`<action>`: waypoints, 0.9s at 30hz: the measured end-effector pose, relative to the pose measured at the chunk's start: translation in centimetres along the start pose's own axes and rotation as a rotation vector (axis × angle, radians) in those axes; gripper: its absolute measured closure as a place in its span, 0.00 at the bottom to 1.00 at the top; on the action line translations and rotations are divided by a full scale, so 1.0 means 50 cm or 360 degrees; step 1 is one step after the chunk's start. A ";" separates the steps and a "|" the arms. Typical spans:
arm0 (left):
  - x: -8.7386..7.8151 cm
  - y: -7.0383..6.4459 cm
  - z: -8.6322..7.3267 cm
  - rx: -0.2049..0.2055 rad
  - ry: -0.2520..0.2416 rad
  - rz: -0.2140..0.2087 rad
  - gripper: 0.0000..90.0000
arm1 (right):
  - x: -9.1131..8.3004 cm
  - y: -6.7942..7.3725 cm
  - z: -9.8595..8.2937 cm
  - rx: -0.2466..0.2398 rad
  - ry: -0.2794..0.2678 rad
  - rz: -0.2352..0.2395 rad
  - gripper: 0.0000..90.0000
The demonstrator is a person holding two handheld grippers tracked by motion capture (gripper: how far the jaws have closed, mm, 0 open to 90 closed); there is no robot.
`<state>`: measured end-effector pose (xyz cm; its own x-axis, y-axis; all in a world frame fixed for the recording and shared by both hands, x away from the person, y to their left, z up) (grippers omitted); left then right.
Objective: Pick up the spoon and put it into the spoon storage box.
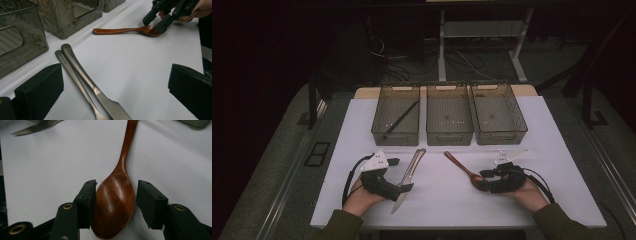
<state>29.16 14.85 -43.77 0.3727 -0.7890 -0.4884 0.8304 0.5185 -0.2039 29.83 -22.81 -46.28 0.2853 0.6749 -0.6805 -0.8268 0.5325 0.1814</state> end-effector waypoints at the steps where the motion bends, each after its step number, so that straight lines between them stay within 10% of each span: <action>1: 0.001 0.000 0.000 -0.0001 0.0000 -0.0004 0.00 | 0.001 0.000 0.000 0.0003 0.0004 0.0003 0.55; 27: 0.005 -0.002 -0.002 0.0021 0.0027 -0.0002 0.00 | 0.012 0.033 0.002 -0.0197 0.0089 -0.0005 0.67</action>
<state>29.12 14.63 -43.94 0.3648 -0.7839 -0.5024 0.8363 0.5131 -0.1932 28.68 -21.48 -46.34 0.2631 0.6419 -0.7203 -0.8806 0.4648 0.0926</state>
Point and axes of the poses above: each handheld gripper's, and its own axes: x roughly forward along the jaws, z roughly out of its top, y roughly to its left, the point moved 2 cm from there along x, roughly forward along the jaws, and after that the axes turned 5 degrees about -x, right-handed, at the moved point
